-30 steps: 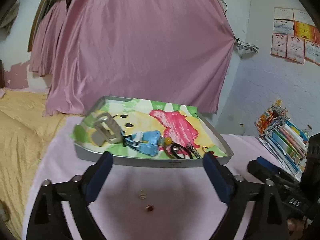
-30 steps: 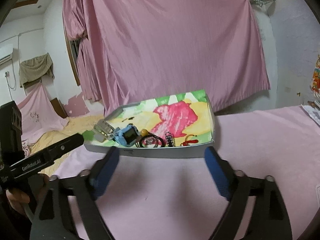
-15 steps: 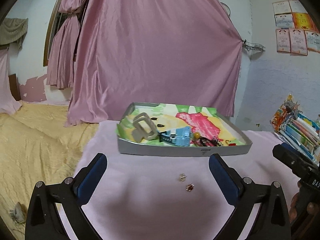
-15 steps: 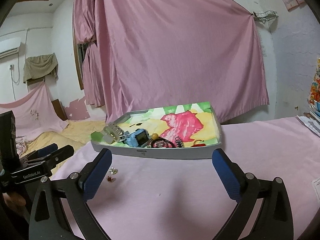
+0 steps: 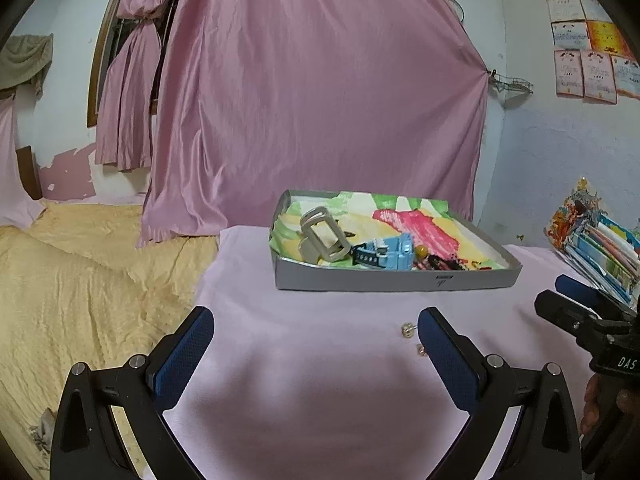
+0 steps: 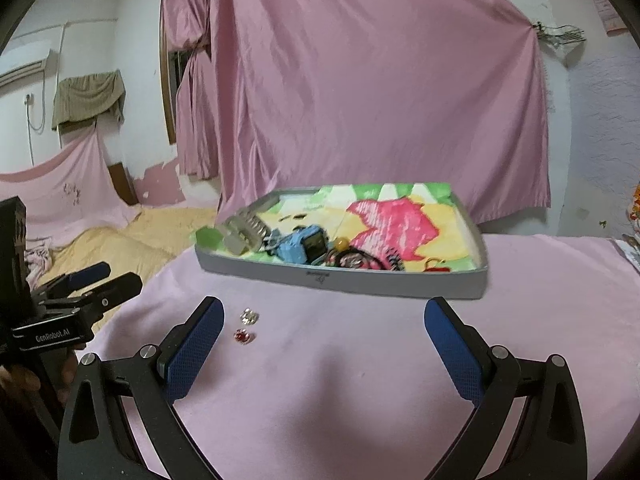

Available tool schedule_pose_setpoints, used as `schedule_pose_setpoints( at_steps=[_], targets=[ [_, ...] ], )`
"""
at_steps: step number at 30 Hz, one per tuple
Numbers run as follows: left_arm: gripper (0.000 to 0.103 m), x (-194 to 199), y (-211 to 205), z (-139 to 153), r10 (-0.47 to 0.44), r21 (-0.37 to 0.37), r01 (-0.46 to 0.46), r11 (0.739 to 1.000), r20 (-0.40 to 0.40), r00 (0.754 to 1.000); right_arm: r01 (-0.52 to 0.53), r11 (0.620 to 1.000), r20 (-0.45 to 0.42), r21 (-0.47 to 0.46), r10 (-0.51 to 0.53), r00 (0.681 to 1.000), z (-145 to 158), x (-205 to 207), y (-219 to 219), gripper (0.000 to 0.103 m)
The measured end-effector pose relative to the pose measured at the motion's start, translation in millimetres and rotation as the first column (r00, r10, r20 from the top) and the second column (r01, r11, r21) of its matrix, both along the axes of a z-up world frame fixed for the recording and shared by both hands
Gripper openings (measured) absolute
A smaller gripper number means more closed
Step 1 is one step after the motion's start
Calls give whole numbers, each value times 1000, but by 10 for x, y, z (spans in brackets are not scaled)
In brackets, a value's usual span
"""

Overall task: Organize jewelry
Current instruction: 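Grasp the gold stud earring with the left tool while the right tool grasps the red gem ring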

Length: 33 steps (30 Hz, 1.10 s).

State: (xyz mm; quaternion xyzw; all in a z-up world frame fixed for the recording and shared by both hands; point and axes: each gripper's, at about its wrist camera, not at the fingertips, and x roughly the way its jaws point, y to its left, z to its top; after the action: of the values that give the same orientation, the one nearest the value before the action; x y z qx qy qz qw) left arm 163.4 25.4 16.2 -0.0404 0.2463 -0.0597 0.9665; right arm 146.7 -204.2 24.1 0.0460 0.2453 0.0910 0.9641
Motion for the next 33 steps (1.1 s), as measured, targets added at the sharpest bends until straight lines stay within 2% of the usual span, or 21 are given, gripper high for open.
schedule_pose_setpoints(
  at_steps=[6,13,20,27,33],
  targets=[
    [102,96,57,-64,8,15,-7,1000,-56,998,-47,998,-118,-51,41,992,-118,194,198,99],
    [102,302,138,-173,28,3,-28,1000,-172,985,-99,988,-271,-118,64,960,-287,448,377,99],
    [102,385,211,-232,39,-10,-42,999,-205,978,-159,974,-346,-163,94,933,-351,625,566,99],
    [102,456,226,-260,34,-17,-38,999,-227,973,-176,968,-422,-180,85,902,-422,801,687,99],
    [102,505,223,-264,27,-26,-34,999,-240,970,-151,968,-425,-201,52,903,-421,899,688,99]
  ],
)
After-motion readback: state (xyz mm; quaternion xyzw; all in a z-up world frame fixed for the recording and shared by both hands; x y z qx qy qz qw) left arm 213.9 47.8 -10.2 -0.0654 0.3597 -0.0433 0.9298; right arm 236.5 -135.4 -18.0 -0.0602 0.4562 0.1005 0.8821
